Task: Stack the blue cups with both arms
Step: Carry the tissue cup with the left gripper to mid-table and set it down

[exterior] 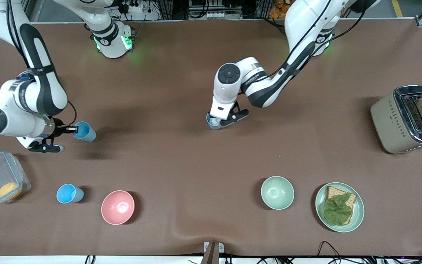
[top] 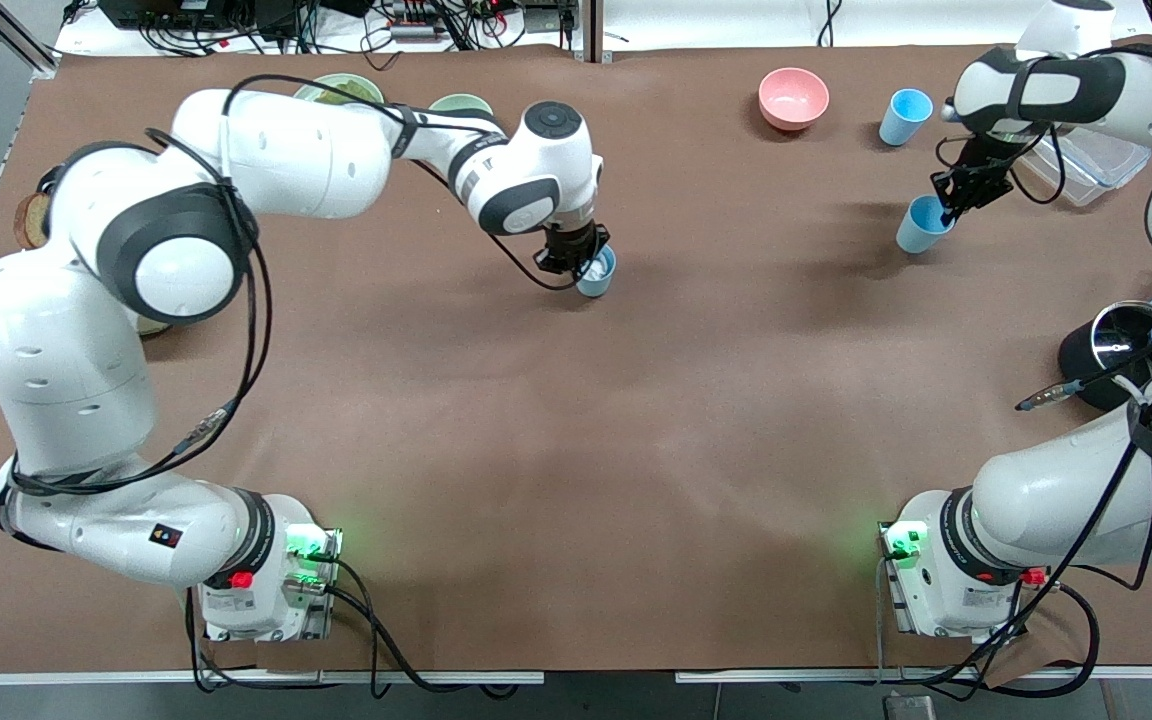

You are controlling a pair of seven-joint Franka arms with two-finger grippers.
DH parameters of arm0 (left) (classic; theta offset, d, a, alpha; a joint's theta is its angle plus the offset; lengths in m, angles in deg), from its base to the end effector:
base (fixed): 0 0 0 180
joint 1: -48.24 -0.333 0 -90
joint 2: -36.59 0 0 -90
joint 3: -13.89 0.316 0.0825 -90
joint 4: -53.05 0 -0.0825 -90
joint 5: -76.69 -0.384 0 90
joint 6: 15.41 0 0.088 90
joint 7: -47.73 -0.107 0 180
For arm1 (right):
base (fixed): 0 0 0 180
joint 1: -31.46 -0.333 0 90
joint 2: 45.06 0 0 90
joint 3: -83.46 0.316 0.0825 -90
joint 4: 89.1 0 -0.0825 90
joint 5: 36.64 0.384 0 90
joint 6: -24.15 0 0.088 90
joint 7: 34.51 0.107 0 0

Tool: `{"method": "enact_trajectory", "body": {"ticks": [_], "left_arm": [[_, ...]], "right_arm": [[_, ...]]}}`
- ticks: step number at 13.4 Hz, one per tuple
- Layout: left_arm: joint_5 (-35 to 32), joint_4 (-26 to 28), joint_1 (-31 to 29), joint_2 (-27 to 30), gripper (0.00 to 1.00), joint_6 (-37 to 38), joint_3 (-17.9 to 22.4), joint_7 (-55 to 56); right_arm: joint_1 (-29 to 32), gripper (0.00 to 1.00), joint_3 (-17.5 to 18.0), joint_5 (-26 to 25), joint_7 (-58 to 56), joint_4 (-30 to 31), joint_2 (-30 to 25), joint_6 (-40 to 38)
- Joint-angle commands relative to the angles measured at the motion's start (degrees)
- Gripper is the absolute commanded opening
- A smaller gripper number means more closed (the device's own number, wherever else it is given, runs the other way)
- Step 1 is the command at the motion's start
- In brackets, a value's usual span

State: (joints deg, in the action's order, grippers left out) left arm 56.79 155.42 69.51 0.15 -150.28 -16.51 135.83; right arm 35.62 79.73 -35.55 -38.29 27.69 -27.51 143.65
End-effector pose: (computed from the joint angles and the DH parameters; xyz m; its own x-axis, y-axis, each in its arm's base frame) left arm 0.4350 -0.4947 0.2395 0.8846 0.4635 -0.0510 0.4657 -0.8838 0.0456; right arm 0.5588 -0.0759 0.2744 0.9637 -0.0785 -0.2552 -0.0841 -0.9964 -0.0108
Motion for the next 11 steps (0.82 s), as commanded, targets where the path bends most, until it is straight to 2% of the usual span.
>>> {"method": "enact_trajectory", "body": {"ticks": [1,2,4,7,9,11], "left_arm": [[-2.34,-3.75,1.76,-3.64,0.22,-0.4,0.52,3.22],[-2.43,-3.84,1.24,-3.12,0.97,-0.4,0.52,3.39],[-1.65,-6.19,-0.25,-1.53,1.0,0.47,0.52,3.48],[-2.51,-8.05,-3.41,5.74,1.0,7.05,0.52,1.38],[-2.61,-8.15,-7.62,11.19,1.0,11.36,0.52,-8.06],[-2.0,-8.15,-14.04,15.07,1.0,14.7,0.17,-22.12]], "right_arm": [[-1.69,0.0,-0.05,-0.48,5.0,0.63,-2.26,-1.19],[-2.92,0.0,-0.05,-0.56,6.93,0.36,-2.26,-1.19],[-5.64,0.0,-0.05,-0.56,13.15,-1.47,-2.17,-1.89],[-6.62,0.0,0.21,0.31,21.08,-9.81,-0.77,-11.27],[-8.28,0.0,0.21,1.01,25.12,-12.72,-0.5,-14.45],[-10.39,0.0,0.3,4.42,29.08,-13.0,-0.59,-14.73]]}}
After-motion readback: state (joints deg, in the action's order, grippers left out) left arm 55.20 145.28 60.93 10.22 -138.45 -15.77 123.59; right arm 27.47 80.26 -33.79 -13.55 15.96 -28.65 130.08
